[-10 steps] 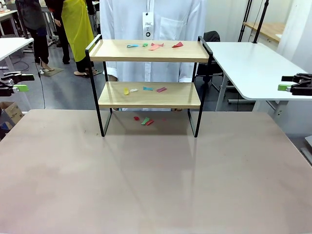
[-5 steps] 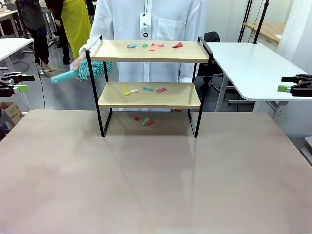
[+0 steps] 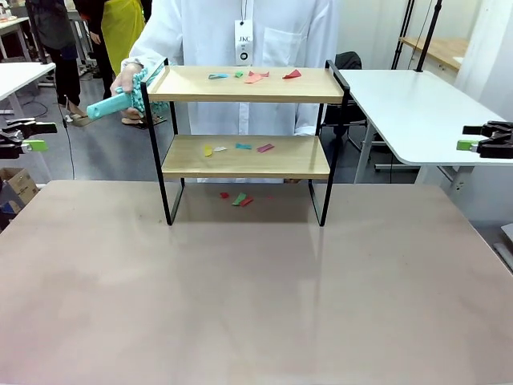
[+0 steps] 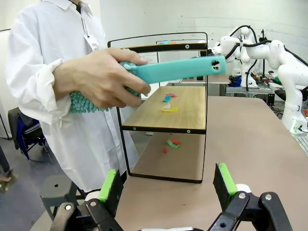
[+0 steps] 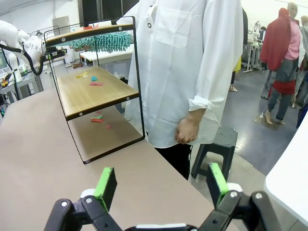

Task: Clean the shelf.
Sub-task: Pick up the Duster handed by the human.

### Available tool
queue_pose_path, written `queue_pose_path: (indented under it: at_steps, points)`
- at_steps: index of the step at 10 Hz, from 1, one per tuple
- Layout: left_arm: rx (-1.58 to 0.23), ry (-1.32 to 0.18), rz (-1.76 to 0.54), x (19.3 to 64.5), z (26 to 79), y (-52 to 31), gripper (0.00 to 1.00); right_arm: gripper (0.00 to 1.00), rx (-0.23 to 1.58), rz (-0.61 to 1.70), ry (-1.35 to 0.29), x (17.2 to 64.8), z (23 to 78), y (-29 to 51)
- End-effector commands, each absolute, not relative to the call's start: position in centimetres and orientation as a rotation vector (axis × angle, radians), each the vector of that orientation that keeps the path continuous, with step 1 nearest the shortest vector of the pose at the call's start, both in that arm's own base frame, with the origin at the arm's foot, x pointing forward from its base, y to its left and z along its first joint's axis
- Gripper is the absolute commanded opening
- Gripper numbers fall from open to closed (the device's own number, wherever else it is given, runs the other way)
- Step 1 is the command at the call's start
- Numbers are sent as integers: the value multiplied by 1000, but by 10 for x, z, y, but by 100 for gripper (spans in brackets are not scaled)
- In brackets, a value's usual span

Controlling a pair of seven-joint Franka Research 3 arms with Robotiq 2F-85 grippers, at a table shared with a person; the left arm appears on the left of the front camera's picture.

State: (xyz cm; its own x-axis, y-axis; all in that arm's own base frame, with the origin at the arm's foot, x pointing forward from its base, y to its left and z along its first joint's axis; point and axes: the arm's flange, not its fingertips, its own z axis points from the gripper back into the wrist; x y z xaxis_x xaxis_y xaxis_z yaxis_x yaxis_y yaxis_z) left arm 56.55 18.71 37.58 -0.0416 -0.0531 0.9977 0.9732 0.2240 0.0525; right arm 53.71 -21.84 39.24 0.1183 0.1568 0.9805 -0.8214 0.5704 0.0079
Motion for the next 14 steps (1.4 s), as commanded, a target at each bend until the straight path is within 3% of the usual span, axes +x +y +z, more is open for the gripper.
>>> queue_pose_path:
  at_steps: [1, 11, 14]
  points:
    - [-991, -1311, -1101, 565, 378, 186, 100, 100, 667, 793, -1243, 537, 394, -217]
    - [-983, -1307, -1096, 566, 376, 187, 100, 100, 667, 793, -1243, 537, 394, -217]
    - [-773, -1173, -1017, 553, 459, 162, 100, 100, 667, 793, -1243, 537, 394, -217]
